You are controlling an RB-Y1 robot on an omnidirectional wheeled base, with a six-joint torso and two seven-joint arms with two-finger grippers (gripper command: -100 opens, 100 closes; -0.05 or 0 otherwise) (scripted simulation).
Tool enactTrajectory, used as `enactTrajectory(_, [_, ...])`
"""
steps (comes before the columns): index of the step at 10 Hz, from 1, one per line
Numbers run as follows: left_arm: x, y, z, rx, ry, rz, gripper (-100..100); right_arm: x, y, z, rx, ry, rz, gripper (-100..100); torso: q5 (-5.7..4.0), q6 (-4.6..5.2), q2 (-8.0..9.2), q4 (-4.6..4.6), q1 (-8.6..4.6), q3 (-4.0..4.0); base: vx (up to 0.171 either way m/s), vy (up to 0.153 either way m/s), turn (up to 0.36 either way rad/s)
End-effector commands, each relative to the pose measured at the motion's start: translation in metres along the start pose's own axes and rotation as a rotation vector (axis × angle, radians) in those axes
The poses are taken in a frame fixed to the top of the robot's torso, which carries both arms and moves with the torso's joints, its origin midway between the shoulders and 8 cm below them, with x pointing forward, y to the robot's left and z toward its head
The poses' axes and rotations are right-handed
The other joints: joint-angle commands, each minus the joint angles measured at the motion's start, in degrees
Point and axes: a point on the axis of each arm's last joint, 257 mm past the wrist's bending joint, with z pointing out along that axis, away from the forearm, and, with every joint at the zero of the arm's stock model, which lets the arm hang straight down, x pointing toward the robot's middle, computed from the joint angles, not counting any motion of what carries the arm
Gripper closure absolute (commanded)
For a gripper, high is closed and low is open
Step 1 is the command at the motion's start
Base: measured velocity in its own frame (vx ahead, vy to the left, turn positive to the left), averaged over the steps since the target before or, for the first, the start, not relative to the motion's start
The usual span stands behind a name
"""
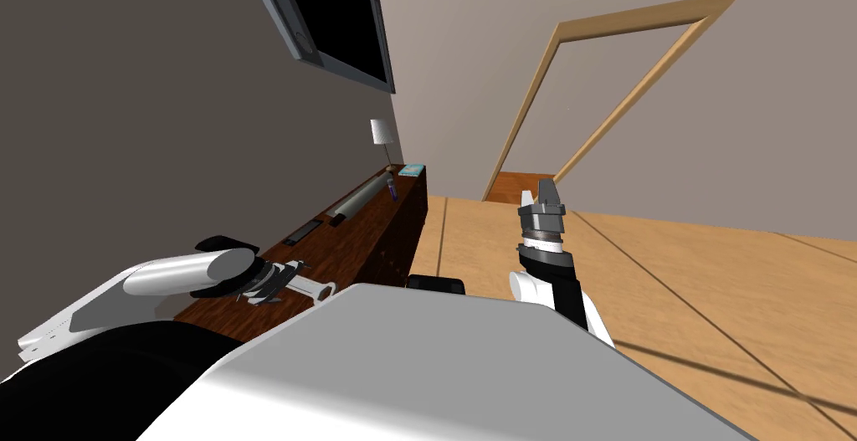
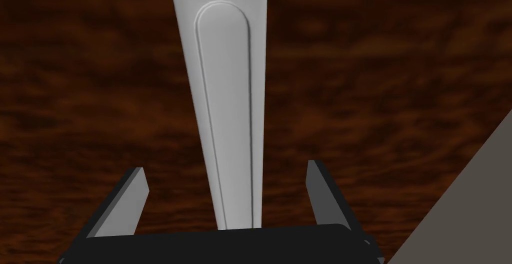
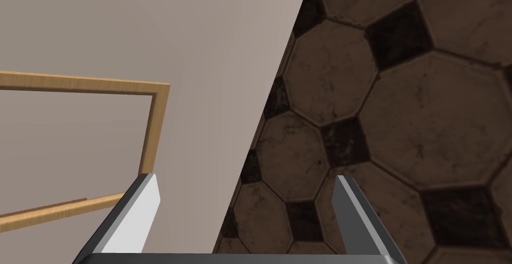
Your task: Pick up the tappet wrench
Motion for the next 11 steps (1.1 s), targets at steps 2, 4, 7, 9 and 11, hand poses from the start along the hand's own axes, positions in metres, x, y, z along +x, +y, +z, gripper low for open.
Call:
enactTrajectory(2, [-0.015, 0.009, 0.003, 0.002, -0.002, 0.001, -100, 0.000, 0.000, 0.000, 0.000, 0.000, 0.000, 0, -0.02, -0.07, -0.24, -0.04, -0.12, -0.12, 0.128, -0.037, 0.181])
enactTrajectory(4, [-0.028, 0.016, 0.004, 0.011, -0.008, -0.001, -100, 0.000, 0.000, 0.000, 0.000, 0.000, 0.000, 0, -0.03, 0.02, -0.28, -0.07, -0.10, -0.17, 0.106, -0.033, 0.092])
enactTrajectory(7, [-0.029, 0.020, 0.006, 0.005, -0.004, 0.065, -100, 0.000, 0.000, 0.000, 0.000, 0.000, 0.000, 0, -0.02, 0.03, -0.24, -0.06, -0.07, -0.15, 0.071, -0.018, 0.035])
enactTrajectory(9, [-0.042, 0.031, 0.009, 0.009, -0.004, 0.058, -100, 0.000, 0.000, 0.000, 0.000, 0.000, 0.000, 0, -0.02, -0.06, -0.16, -0.03, -0.17, -0.09, 0.100, -0.052, 0.182])
enactTrajectory(11, [-0.042, 0.031, 0.009, 0.008, -0.004, 0.097, -100, 0.000, 0.000, 0.000, 0.000, 0.000, 0.000, 0, -0.03, 0.04, -0.25, -0.06, -0.09, -0.16, 0.061, -0.003, -0.020])
